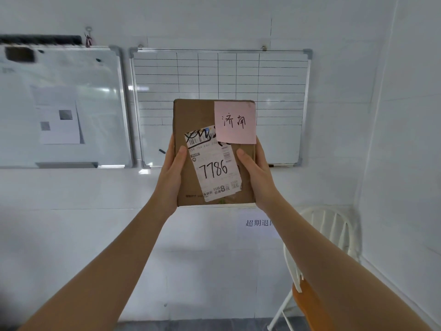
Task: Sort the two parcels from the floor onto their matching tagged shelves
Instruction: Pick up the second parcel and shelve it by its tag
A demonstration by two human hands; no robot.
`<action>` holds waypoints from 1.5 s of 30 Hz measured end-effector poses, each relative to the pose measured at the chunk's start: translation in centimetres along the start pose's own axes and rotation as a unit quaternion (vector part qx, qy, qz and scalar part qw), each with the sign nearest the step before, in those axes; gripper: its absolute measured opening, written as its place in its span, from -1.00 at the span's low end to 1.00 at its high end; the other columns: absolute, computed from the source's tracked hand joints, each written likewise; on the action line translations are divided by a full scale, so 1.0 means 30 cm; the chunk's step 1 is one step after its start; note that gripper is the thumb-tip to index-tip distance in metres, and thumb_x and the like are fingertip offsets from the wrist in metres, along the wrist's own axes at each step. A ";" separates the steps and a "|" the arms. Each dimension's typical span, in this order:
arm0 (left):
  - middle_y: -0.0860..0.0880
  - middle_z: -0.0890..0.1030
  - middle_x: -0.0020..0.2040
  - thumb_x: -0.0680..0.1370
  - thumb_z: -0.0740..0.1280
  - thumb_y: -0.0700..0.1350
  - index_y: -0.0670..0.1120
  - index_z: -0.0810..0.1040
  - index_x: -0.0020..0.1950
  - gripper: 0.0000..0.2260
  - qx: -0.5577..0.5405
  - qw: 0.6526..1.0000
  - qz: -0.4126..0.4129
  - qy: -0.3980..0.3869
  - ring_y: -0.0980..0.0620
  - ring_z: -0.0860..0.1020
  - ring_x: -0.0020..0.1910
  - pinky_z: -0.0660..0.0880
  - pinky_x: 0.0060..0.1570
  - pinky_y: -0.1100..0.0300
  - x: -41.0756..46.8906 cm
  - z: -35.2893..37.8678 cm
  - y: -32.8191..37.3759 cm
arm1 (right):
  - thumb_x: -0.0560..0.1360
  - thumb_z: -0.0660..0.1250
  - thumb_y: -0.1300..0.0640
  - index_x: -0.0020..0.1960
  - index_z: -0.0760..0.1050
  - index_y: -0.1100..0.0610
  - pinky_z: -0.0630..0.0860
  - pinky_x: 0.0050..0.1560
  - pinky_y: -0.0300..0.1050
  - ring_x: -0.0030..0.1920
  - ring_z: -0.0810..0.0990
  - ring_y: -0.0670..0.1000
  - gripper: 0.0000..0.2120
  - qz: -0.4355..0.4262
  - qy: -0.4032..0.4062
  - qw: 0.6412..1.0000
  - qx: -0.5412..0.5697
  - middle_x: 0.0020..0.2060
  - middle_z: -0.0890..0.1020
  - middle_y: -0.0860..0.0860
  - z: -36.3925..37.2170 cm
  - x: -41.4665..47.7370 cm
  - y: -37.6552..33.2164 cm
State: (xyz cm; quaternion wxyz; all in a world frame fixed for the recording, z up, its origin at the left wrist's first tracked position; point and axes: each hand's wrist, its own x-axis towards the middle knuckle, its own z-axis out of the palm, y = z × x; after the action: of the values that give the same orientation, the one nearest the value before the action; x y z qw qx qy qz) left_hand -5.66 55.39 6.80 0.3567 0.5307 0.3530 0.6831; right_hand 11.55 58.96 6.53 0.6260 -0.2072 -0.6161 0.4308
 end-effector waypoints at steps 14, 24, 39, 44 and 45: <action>0.19 0.56 0.18 0.57 0.16 0.08 0.28 0.23 0.40 -0.60 0.085 0.975 0.035 0.201 0.14 0.58 0.09 0.56 0.01 0.11 -0.257 -0.054 0.095 | 0.54 0.27 0.08 0.47 0.17 -0.09 0.60 0.08 0.06 0.19 0.58 0.06 -0.45 0.003 -0.164 0.985 0.048 0.29 0.51 0.01 0.134 -0.022 0.038; 0.19 0.60 0.03 0.57 0.18 0.06 0.25 0.17 0.45 -0.54 0.194 0.876 0.081 0.434 0.14 0.60 -0.01 0.55 0.00 0.09 -0.734 -0.285 0.384 | 0.55 0.23 0.08 0.49 0.12 -0.06 0.60 0.02 -0.15 0.13 0.61 -0.08 -0.45 0.019 -0.355 0.913 0.199 0.28 0.52 0.01 0.633 -0.325 -0.026; 0.16 0.58 0.16 0.57 0.18 0.06 0.25 0.20 0.43 -0.57 0.318 0.699 0.164 0.619 0.14 0.59 0.07 0.57 -0.09 0.17 -1.553 -0.339 0.942 | 0.56 0.23 0.14 0.43 0.17 -0.12 0.57 0.10 -0.17 0.23 0.52 -0.07 -0.51 0.034 -0.538 0.746 0.391 0.22 0.51 -0.12 1.204 -0.993 -0.542; 0.12 0.56 0.22 0.57 0.18 0.04 0.26 0.23 0.41 -0.59 0.357 0.635 0.183 0.660 0.12 0.57 0.11 0.57 0.00 0.15 -1.855 -0.284 1.114 | 0.53 0.26 0.09 0.48 0.15 -0.03 0.54 0.16 -0.19 0.28 0.48 -0.07 -0.43 0.051 -0.576 0.687 0.440 0.32 0.46 -0.04 1.316 -1.292 -0.738; 0.12 0.56 0.23 0.58 0.18 0.04 0.27 0.24 0.40 -0.60 0.363 0.620 0.187 0.670 0.11 0.58 0.11 0.57 -0.01 0.15 -1.914 -0.271 1.146 | 0.50 0.26 0.05 0.48 0.14 -0.03 0.53 0.19 -0.13 0.29 0.48 -0.05 -0.40 0.051 -0.586 0.673 0.449 0.34 0.45 -0.02 1.335 -1.352 -0.780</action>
State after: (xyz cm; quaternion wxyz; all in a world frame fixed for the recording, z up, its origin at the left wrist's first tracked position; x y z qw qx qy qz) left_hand -7.01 -12.03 7.70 -0.3358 0.0671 0.6068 0.7173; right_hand -14.55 3.14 7.17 0.1315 0.3629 -0.5769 0.7199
